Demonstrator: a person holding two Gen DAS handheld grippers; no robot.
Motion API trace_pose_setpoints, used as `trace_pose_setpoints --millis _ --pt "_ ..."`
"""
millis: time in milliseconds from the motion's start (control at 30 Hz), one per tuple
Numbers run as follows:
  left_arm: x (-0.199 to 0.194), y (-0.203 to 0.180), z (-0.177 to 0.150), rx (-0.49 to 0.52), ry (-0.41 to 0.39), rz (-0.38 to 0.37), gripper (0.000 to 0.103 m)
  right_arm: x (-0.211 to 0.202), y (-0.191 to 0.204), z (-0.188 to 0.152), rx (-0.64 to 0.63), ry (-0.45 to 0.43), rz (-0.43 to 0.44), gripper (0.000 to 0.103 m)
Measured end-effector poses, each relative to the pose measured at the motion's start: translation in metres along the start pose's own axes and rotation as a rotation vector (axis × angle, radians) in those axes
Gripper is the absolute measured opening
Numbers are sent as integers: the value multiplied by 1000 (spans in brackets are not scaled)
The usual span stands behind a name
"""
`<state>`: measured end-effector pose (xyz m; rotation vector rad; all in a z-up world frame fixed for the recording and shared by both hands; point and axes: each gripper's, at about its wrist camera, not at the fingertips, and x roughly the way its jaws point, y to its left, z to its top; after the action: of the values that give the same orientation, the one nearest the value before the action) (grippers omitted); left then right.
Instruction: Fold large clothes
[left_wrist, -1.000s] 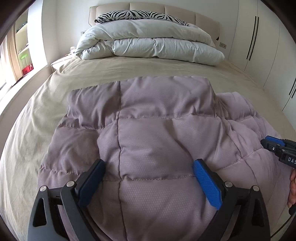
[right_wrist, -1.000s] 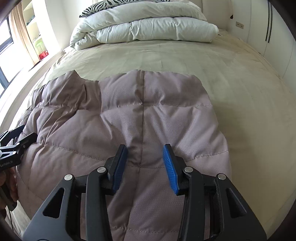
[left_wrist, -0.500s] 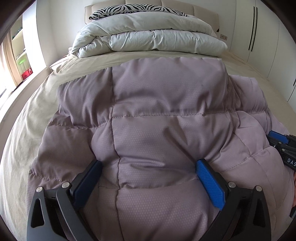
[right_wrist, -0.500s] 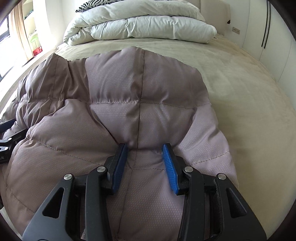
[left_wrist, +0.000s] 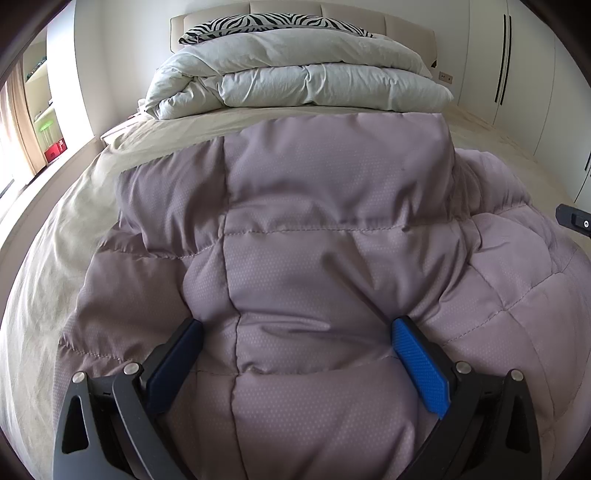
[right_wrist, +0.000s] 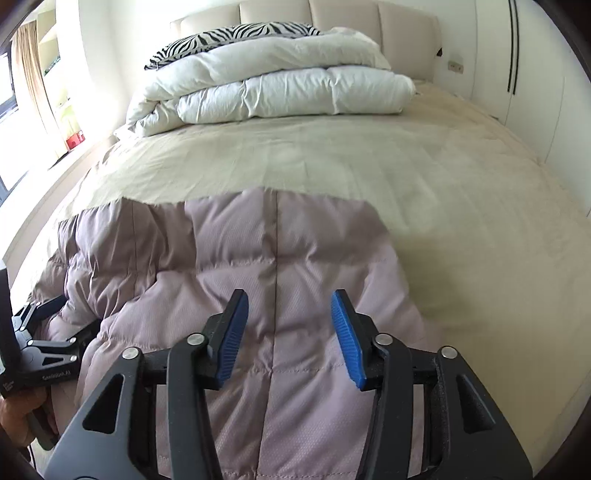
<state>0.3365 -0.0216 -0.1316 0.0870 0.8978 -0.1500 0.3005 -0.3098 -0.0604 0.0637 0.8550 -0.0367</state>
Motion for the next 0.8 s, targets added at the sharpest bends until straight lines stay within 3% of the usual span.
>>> trace_pose_setpoints --millis 33,67,133,233,400,533,667,800 --pt "0 0 0 0 0 0 103 5 0 5 -8 6 -20 70" --pt "0 0 0 0 0 -1 103 18 0 9 -20 46 -31 72" --pt "0 0 0 -1 1 1 103 60 -5 4 -39 200 -48 79" --pt "0 -2 0 -1 -3 3 103 74 -18 -5 30 163 -8 81" --pt "1 -3 -1 -3 -10 0 103 78 -15 -12 24 153 -21 81" --pt "-6 1 1 -28 4 -44 103 58 -11 -7 52 177 -40 79" --pt "-49 13 -4 -56 -28 -66 99 -15 6 -9 46 33 112 78" --pt "-82 29 -19 -56 -83 37 99 -48 54 -24 -80 24 205 78"
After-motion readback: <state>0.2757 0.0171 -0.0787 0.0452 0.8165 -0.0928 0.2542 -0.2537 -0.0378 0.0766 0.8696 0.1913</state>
